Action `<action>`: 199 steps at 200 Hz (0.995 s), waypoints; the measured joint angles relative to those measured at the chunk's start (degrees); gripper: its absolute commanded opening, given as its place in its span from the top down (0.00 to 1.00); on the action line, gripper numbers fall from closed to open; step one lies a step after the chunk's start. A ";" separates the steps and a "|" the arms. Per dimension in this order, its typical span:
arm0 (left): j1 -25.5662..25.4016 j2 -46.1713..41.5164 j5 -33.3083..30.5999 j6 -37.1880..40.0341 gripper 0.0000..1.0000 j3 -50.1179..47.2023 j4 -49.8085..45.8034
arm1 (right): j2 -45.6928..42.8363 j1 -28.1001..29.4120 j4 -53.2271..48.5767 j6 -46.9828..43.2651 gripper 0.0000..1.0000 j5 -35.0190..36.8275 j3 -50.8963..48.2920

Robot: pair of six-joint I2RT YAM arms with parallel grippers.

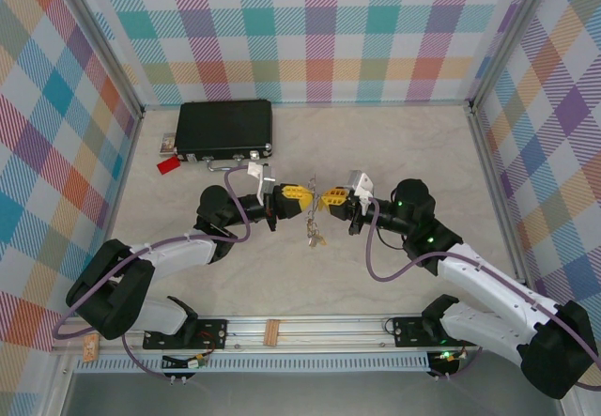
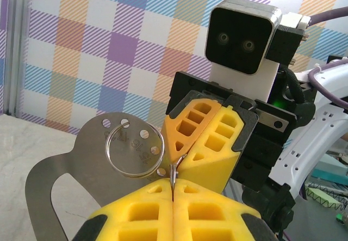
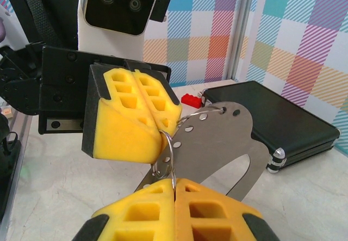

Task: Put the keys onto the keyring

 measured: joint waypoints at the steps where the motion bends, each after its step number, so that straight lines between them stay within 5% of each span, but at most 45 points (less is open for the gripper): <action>1: 0.00 0.00 0.00 0.00 1.00 0.00 0.00 | 0.02 0.00 -0.02 0.00 1.00 0.00 0.00; 128: 0.00 0.22 0.20 0.57 1.00 0.00 -0.33 | 0.83 0.00 -0.02 -0.04 1.00 -0.37 0.00; 199: -1.53 -8.17 -8.31 15.45 1.00 -0.28 -13.64 | -0.31 -0.04 -0.04 -1.25 1.00 0.61 -0.26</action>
